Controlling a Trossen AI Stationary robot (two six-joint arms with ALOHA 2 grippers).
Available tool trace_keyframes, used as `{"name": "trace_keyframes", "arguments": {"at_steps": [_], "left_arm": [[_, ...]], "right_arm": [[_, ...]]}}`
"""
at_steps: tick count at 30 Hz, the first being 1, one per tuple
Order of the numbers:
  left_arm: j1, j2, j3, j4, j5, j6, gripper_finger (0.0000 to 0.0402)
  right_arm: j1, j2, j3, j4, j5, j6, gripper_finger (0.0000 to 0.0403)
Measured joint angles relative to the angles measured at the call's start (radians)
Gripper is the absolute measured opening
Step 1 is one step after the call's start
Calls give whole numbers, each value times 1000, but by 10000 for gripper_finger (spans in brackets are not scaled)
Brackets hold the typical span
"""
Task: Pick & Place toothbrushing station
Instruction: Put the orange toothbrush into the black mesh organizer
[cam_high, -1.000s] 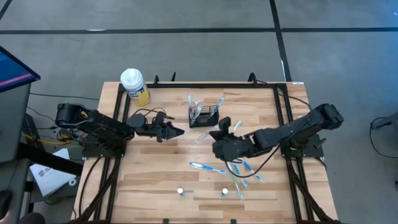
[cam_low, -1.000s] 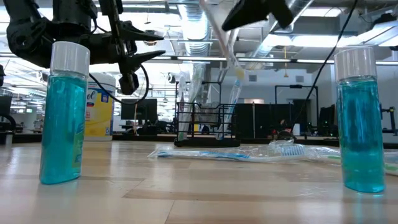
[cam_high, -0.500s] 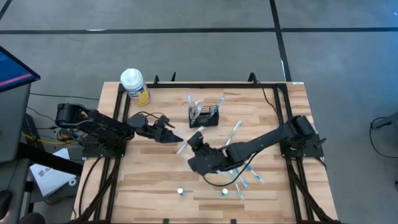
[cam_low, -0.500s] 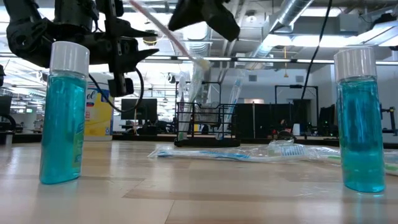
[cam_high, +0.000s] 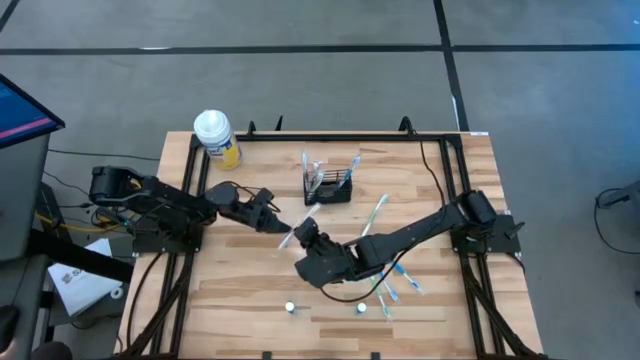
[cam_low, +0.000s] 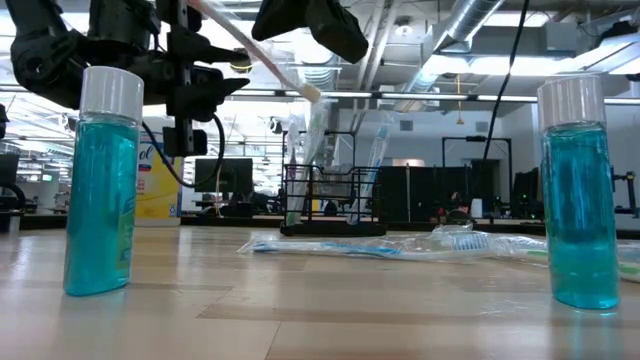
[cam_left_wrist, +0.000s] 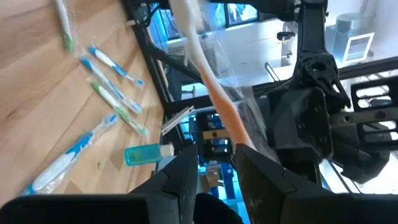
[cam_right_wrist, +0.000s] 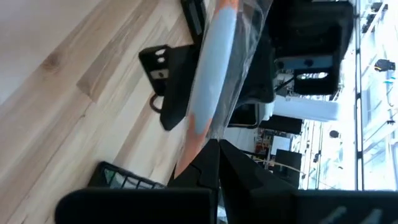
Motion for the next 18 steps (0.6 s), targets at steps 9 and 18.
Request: {"name": "trace_keyframes", "arguments": {"at_steps": [9,18], "left_arm": [[17,0,0,-8,0,-6,104],[23,0,0,-13,-1,-9,104]], "right_arm": [[6,0,0,40,-37,-55,0],[5,0,0,125,-122,-118,0]]}}
